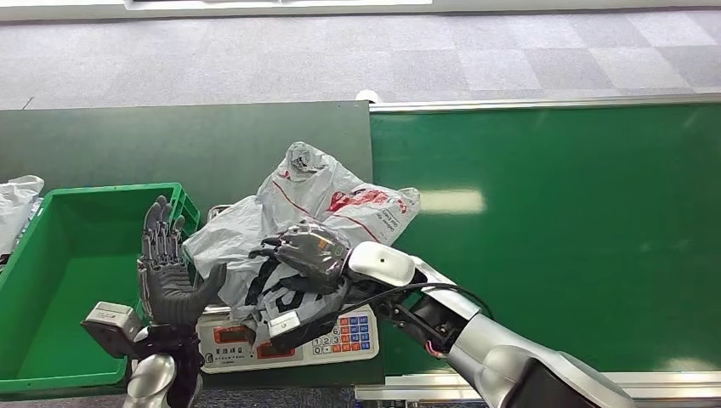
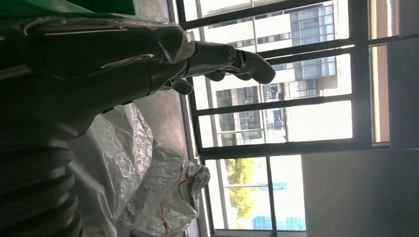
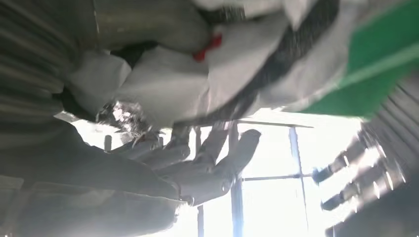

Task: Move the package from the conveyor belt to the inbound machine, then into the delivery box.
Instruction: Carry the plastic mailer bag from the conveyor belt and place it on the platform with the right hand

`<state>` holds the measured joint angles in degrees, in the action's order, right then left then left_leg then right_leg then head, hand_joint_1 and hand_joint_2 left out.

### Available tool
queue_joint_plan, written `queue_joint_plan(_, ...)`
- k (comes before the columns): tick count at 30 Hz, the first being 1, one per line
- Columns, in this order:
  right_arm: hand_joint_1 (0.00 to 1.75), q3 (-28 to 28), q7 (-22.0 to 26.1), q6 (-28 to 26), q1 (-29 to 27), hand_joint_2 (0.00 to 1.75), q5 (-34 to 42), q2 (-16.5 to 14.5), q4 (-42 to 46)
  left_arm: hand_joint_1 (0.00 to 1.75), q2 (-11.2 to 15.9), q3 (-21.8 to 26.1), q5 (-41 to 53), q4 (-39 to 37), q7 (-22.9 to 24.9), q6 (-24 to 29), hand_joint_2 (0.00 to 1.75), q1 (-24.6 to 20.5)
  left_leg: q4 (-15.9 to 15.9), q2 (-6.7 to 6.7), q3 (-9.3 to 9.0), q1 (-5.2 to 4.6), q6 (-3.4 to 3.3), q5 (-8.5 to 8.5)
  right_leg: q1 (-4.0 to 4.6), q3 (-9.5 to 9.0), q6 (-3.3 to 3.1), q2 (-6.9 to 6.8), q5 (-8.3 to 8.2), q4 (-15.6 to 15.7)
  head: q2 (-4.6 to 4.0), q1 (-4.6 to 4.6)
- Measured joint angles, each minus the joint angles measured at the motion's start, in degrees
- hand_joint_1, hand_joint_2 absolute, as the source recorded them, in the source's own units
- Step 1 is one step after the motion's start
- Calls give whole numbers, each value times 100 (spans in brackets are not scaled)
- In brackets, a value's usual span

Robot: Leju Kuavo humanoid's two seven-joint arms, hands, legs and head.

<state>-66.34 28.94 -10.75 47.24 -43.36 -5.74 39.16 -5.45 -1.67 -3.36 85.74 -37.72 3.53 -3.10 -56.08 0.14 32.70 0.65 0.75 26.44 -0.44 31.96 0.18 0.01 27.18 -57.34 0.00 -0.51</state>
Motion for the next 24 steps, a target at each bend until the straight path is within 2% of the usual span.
queue_joint_plan(4,0,528,325,437,-259,175,788,127,483,0,-35,60,-187,43,-133,112,175,-1,0,-1,0,0,0,0,0,0,0,0,0,0,0,0)
queue_joint_plan(11,0,966,404,588,-458,175,975,279,921,0,-63,116,-253,89,-177,179,175,-1,0,0,-1,0,0,0,0,-1,0,0,-1,0,0,0)
queue_joint_plan(14,0,1142,506,814,-565,175,1337,343,1081,0,-107,203,-251,205,-204,422,175,9,0,0,0,0,0,0,0,-1,0,0,0,0,0,-1)
queue_joint_plan(17,0,1408,661,1226,-736,175,1885,480,1344,0,-188,366,-240,487,-206,698,175,34,0,-2,1,0,0,0,0,-1,0,0,0,0,0,-1)
queue_joint_plan(24,0,2070,952,2382,-1199,175,3213,797,2002,0,-317,628,-253,1063,-206,791,175,251,0,-2,2,-1,-1,1,-1,0,0,0,0,1,0,0)
